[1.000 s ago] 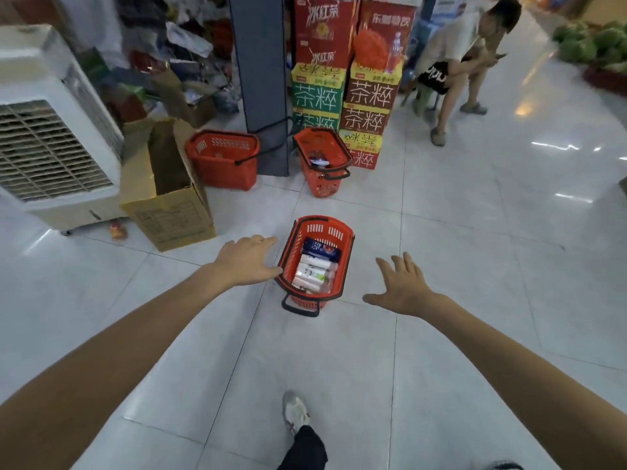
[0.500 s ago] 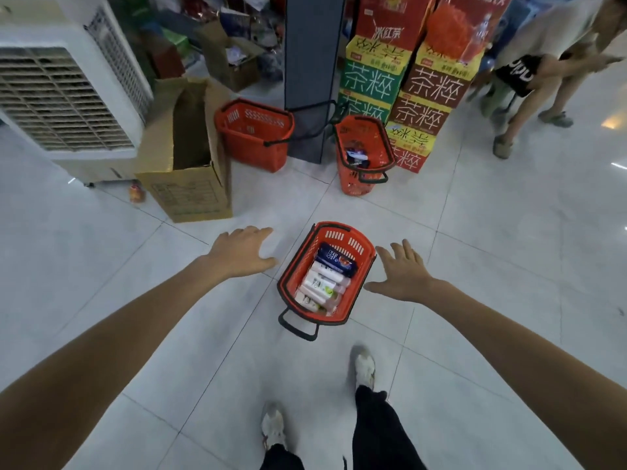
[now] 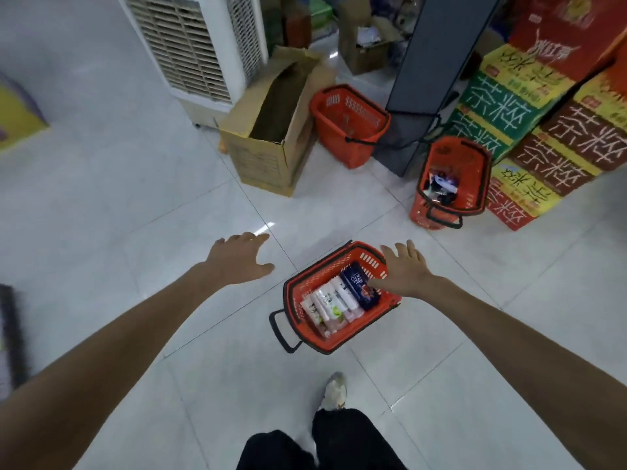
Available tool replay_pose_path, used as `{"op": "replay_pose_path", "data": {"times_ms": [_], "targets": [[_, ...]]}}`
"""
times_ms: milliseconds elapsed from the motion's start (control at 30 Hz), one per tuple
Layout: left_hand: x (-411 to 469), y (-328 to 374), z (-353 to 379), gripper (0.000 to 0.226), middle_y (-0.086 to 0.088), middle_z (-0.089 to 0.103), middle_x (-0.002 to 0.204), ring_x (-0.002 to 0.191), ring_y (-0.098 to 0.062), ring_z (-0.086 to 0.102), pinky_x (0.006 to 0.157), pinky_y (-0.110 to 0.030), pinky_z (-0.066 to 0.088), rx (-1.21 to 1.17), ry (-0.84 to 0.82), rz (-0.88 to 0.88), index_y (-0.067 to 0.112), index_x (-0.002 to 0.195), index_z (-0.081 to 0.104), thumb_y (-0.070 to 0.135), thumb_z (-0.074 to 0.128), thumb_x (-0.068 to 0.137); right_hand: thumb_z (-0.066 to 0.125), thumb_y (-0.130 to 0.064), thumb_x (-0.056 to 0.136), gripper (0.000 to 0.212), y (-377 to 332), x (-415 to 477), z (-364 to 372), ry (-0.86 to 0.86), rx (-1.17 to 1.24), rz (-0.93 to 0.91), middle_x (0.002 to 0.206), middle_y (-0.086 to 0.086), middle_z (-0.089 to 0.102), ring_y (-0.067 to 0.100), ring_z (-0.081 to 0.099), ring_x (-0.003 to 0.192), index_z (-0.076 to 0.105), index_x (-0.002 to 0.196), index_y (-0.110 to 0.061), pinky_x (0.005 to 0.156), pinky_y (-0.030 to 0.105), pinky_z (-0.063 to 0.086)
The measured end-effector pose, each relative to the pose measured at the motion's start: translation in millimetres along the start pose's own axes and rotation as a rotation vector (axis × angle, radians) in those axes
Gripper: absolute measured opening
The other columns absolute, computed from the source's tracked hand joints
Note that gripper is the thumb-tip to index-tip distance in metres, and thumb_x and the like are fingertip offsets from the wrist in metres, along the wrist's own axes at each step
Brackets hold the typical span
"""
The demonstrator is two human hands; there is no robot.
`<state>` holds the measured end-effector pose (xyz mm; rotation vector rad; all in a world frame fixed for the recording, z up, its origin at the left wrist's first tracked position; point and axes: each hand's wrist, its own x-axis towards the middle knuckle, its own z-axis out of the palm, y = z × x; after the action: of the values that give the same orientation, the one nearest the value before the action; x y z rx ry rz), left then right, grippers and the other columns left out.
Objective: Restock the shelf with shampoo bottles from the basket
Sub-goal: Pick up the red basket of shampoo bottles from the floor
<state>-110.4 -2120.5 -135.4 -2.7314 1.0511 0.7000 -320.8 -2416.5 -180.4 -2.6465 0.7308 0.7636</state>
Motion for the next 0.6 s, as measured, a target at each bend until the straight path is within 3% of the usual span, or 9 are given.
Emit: {"op": "replay_pose_path", "data": {"times_ms": [333, 467, 600], "targets": [[-31.2, 50.2, 48.9, 0.084, 0.002, 0.039, 0.157, 0.139, -0.024, 0.044, 0.11, -0.044, 0.039, -0.157, -0.017, -0.213, 0.032, 0.157, 0.024, 0.069, 0.05, 0.086, 0.058, -0.076, 0.084, 0.106, 56.9, 27.5, -5.3, -0.07, -0.108, -0.111, 0.168, 0.02, 0.008, 0.043, -0.008, 0.155, 0.012, 0.162, -0.021, 0.124, 0.056, 0.006], [-45.7, 88.0, 79.6, 0.089, 0.0, 0.039, 0.157, 0.139, -0.027, 0.044, 0.111, -0.047, 0.039, -0.253, -0.048, -0.282, 0.033, 0.157, 0.024, 0.075, 0.044, 0.081, 0.059, -0.076, 0.083, 0.106, 84.3, 28.3, -1.0, -0.09, -0.171, -0.181, 0.168, 0.019, 0.009, 0.043, -0.007, 0.155, 0.013, 0.161, -0.022, 0.124, 0.057, 0.007], [-45.8, 123.0, 98.9, 0.085, -0.003, 0.043, 0.155, 0.137, -0.028, 0.047, 0.108, -0.05, 0.042, -0.308, -0.095, -0.374, 0.031, 0.156, 0.026, 0.071, 0.05, 0.084, 0.058, -0.077, 0.083, 0.107, 107.4, 43.7, -5.2, -0.133, -0.229, -0.245, 0.169, 0.018, 0.008, 0.042, -0.008, 0.155, 0.011, 0.162, -0.022, 0.125, 0.056, 0.007]]}}
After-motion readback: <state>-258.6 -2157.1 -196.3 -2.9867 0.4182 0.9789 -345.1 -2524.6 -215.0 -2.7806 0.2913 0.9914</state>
